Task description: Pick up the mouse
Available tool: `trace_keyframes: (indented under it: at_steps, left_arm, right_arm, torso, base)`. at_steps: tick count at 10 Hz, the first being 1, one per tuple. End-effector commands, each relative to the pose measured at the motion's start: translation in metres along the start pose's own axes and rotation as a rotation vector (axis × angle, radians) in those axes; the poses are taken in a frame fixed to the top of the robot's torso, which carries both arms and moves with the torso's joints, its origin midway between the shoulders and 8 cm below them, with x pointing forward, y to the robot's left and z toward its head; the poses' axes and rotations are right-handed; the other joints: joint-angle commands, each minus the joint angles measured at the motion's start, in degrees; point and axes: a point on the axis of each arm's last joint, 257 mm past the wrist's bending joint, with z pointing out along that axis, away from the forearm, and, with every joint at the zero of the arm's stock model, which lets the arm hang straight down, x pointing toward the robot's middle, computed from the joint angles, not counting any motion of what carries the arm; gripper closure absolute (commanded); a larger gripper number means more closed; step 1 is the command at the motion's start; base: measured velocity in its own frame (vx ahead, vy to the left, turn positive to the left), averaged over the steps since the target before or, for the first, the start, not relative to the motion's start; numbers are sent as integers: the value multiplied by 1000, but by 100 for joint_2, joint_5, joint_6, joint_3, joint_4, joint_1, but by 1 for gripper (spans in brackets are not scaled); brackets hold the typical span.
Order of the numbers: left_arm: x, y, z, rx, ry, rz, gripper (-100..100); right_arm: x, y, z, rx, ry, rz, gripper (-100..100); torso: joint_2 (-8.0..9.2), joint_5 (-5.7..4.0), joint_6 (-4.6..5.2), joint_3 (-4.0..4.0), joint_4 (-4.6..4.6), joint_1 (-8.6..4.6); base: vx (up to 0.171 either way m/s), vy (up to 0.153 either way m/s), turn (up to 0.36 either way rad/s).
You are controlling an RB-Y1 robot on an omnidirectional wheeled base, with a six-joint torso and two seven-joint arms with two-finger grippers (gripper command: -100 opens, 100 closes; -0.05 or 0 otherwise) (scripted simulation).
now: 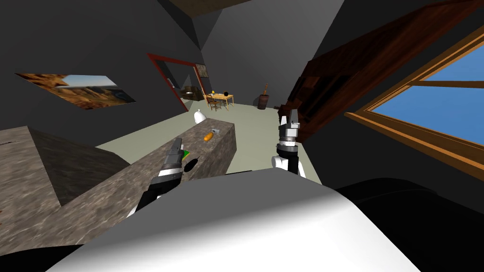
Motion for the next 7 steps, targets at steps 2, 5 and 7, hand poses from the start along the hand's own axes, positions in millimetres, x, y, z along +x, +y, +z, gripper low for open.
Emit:
trace_keyframes:
  at_steps: [2,5,7]
  left_arm:
    - [2,17,-9,-61,46,62,-100]
    - [6,37,-24,-139,115,125,-100]
    - [7,47,-32,-176,152,162,-100]
  right_arm:
    - [0,0,0,0,0,0,0]
    - [0,0,0,0,0,0,0]
    - [0,0,0,0,0,0,0]
  torso:
    - [0,1,1,0,0,4]
    - [-3,1,-2,-2,0,1]
    - [-2,1,-2,-1,0,0]
  base:
    - [4,27,-145]
    - [8,20,-114]
    - [3,21,-113]
